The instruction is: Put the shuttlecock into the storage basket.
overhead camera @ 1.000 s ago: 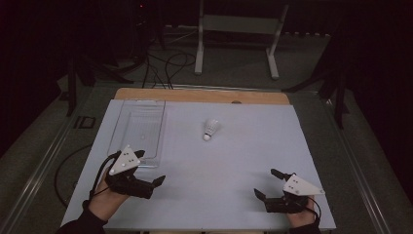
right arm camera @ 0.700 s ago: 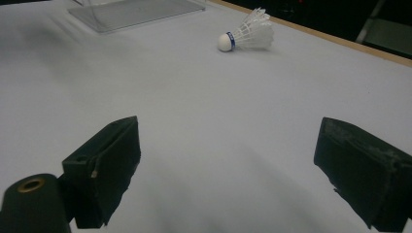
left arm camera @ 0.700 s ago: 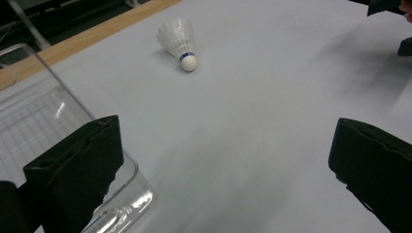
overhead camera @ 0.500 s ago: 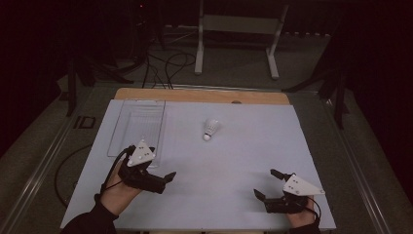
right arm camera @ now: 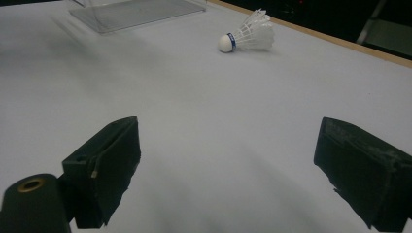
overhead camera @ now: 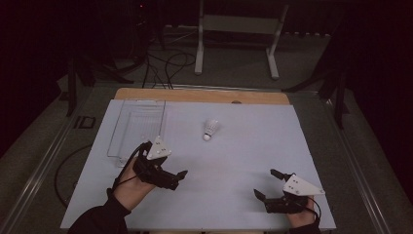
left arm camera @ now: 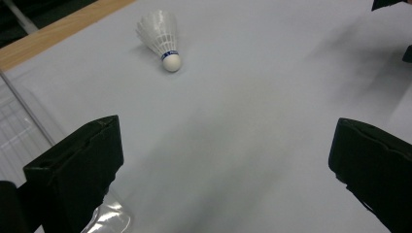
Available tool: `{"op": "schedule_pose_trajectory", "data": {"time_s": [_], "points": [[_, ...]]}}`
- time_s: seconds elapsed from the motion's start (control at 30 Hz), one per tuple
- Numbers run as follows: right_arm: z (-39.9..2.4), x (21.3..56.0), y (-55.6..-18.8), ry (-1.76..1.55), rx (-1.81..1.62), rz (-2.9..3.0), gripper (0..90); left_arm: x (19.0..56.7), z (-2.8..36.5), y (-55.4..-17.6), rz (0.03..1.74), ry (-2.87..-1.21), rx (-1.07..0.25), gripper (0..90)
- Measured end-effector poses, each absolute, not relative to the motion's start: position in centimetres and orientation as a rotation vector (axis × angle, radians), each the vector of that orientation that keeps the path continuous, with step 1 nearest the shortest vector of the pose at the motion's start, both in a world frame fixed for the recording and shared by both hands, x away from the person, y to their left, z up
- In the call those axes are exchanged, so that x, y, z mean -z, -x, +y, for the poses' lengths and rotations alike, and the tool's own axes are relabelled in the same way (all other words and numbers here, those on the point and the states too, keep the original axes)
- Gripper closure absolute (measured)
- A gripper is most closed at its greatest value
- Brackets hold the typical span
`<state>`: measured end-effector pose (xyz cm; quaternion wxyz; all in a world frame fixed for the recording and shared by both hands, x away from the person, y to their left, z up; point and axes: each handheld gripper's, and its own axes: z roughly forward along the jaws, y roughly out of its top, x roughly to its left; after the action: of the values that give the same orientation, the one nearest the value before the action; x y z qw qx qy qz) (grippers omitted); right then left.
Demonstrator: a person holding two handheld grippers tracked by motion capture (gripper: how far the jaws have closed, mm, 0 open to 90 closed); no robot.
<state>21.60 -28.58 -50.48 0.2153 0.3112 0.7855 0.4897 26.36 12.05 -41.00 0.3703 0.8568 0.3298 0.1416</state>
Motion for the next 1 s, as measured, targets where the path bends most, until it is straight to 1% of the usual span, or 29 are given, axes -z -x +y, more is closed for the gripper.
{"op": "schedule_pose_trajectory", "data": {"time_s": [0.2,0.27,0.67,1.0], "points": [[-28.6,50.5,-21.6,-0.862,-1.357,2.178,9.7,41.1,11.0,-27.1,0.863,-2.215,-0.355,0.0],[-28.6,50.4,-21.6,-0.861,-1.357,2.176,9.7,41.1,10.8,-27.4,0.841,-2.231,-0.346,0.0],[-28.6,50.4,-21.6,-0.856,-1.356,2.175,9.7,41.5,9.2,-29.1,0.901,-2.300,-0.301,0.0],[-28.6,50.4,-21.6,-0.858,-1.363,2.176,9.7,41.8,8.3,-30.5,0.922,-2.295,-0.272,0.0]]}}
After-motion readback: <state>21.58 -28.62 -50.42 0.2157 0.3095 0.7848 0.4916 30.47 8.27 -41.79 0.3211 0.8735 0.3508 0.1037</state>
